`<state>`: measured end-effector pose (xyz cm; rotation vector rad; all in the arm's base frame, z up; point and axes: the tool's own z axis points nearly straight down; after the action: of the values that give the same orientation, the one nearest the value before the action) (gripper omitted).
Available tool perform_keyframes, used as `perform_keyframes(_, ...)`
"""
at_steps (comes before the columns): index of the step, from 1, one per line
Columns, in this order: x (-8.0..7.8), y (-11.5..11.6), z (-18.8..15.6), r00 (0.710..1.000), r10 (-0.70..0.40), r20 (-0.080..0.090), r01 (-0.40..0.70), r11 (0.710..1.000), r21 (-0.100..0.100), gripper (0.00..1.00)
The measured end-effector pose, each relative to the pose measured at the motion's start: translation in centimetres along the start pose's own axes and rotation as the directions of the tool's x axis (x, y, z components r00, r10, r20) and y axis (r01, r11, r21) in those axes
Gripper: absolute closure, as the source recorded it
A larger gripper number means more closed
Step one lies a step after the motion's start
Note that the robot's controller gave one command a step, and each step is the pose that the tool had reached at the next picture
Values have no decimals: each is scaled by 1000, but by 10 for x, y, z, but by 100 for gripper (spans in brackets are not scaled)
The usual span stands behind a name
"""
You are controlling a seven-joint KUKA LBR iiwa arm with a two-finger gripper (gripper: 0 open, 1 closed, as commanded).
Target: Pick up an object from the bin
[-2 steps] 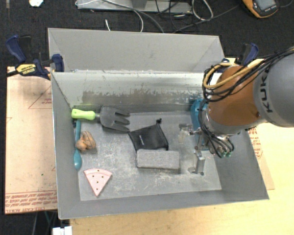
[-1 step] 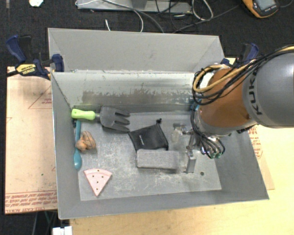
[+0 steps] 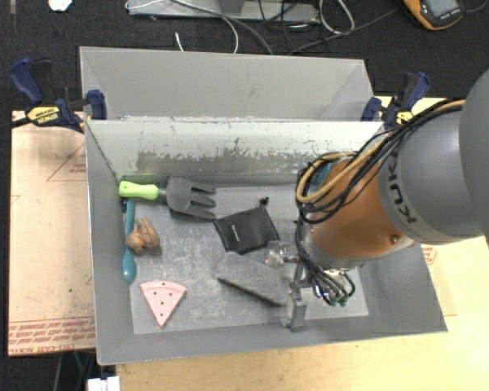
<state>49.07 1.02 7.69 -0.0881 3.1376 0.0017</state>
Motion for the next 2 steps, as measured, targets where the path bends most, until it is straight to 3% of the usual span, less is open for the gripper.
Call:
perform_keyframes(1, -29, 33, 6, 999, -46, 17, 46, 999, 4, 100)
perform_keyframes(2, -29, 33, 6, 999, -46, 17, 46, 999, 4, 100)
